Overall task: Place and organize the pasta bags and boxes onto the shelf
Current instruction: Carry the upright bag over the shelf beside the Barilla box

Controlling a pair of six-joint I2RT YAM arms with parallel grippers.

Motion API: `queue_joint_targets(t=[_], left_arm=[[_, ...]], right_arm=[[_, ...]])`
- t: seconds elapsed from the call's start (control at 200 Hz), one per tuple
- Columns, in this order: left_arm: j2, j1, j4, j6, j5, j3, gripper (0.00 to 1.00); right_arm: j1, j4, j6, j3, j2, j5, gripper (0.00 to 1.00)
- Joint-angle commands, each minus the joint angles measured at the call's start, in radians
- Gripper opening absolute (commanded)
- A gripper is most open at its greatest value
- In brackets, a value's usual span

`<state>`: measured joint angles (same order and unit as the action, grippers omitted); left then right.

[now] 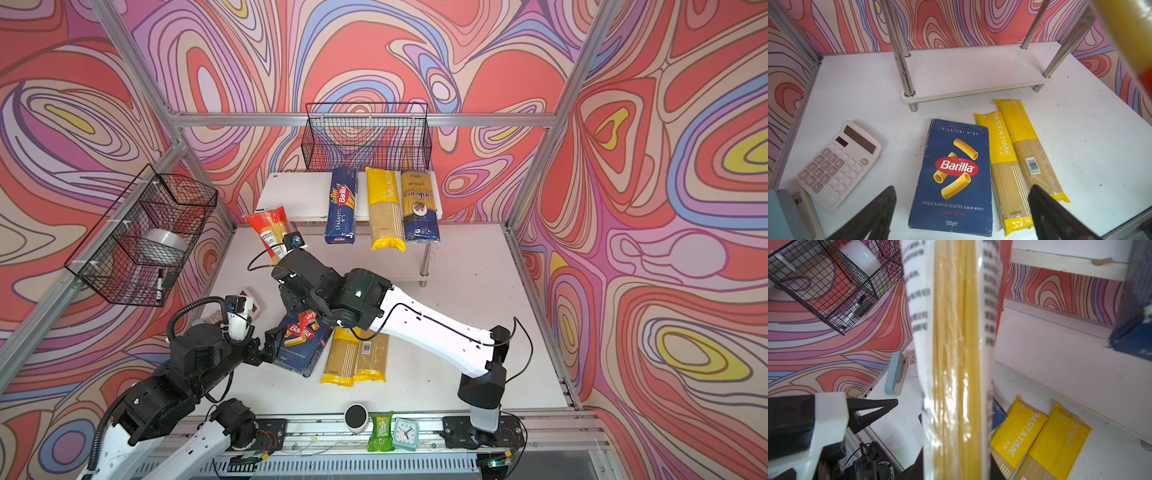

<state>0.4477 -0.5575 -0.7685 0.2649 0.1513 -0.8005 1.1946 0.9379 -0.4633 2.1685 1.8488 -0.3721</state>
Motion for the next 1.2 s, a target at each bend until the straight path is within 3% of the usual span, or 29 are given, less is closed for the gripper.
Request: queue_joint_targets(t=[0.0,0.596,0.766,1.192], left_arm=[[0.01,-0.001,-0.02,-0.009,-0.012,-0.006,1.0],[0.002,-0.001,-0.02,-0.009,-0.015,-0.003,1.0],[0.002,-0.001,-0.02,-0.009,-0.01,-0.001,1.0],[0.016,0.0,-0.02,-0.012,-0.021,-0.003,1.0]], right_arm=[[-0.001,-0.118,0.044,0.096,-0.001,-0.08,0.0],[-0.115,-0.194,0.072,0.197,0.089,-0.025,0.0],[-0.155,-0.203,0.086,0.312,0.161,0.029,0.0],[-0.217,-0.308,0.149,0.388,0.236,0.004,0.0]])
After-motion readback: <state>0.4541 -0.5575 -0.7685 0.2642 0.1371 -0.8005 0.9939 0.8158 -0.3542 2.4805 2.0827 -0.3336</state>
